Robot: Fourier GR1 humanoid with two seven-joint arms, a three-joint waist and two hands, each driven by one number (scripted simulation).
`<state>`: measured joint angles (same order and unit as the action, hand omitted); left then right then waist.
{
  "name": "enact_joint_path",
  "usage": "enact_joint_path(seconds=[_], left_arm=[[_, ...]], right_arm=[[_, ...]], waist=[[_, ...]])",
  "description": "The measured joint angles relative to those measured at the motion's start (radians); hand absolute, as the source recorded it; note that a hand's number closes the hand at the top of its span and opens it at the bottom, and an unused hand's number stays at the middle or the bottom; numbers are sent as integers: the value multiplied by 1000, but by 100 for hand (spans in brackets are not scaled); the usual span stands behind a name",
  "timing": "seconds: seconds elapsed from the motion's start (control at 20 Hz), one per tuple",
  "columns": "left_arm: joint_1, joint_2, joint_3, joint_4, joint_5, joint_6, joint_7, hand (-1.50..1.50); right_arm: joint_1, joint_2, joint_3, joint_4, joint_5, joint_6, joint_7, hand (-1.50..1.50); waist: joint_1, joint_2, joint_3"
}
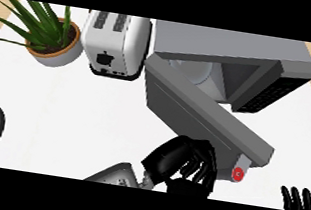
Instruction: Pick up the milk, place it into the microwave and close the microwave
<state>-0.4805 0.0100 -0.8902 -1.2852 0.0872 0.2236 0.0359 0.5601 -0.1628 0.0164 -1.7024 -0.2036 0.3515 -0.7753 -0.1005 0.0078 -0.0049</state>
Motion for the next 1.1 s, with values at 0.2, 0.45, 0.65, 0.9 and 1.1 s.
enact_joint_path(seconds=[0.2, 0.45, 0.65, 0.9, 1.1], left_arm=[[-58, -1, -36, 65, 110, 83, -43, -150], [-129, 1, -18, 124, 216, 169, -115, -150], [-184, -4, 12, 176, 280, 242, -160, 150], [-253, -7, 58, 229, 375, 292, -204, 150], [-306, -9, 97, 274, 450, 295, -240, 150]], right_arm=[[4, -26, 5, -71, -31, 16, 34, -150], [13, -53, 21, -139, -53, 36, 67, -150], [28, -74, 34, -182, -77, 59, 91, -150], [46, -110, 40, -242, -109, 85, 124, -150], [52, -128, 50, -279, -135, 103, 145, -150]], waist=[[-35, 11, 0], [-78, 23, -1], [-107, 30, -1], [-142, 40, -1], [-168, 50, -1]])
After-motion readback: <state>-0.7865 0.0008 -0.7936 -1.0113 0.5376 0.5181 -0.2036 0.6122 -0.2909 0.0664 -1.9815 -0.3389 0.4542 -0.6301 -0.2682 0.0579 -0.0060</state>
